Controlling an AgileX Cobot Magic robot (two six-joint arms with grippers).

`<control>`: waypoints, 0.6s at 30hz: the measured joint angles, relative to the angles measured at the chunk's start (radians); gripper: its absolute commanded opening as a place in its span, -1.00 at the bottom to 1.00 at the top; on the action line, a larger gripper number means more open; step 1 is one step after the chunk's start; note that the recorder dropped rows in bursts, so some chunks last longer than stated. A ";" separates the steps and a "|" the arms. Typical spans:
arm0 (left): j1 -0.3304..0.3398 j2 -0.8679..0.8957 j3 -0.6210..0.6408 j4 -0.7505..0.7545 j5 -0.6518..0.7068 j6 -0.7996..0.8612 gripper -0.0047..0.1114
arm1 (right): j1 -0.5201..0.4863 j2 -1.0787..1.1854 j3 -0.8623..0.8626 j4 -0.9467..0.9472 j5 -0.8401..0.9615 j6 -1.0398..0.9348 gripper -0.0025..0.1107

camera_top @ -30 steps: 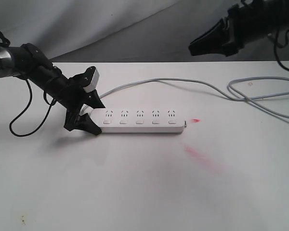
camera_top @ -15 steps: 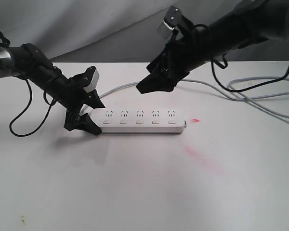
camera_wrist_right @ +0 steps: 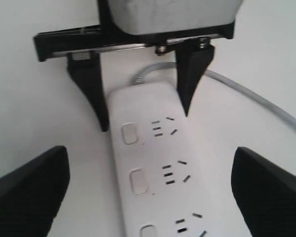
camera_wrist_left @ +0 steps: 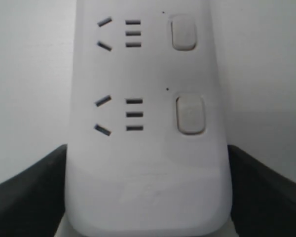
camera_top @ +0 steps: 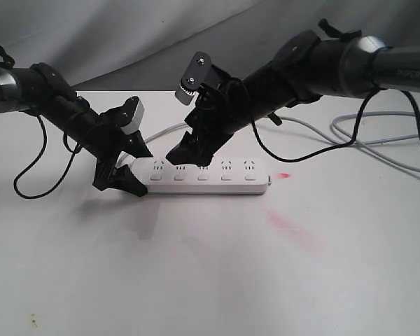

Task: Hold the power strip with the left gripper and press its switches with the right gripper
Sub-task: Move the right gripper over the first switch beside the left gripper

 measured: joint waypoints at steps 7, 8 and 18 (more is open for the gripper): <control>0.000 0.000 0.000 0.000 0.000 0.000 -0.48 | 0.000 0.033 -0.004 0.057 -0.089 -0.072 0.48; 0.000 0.000 0.000 0.000 0.000 0.000 -0.48 | 0.000 0.033 -0.004 0.057 -0.097 -0.072 0.48; 0.000 0.000 0.000 0.000 0.000 0.000 -0.48 | 0.000 0.047 -0.004 0.131 -0.098 -0.053 0.48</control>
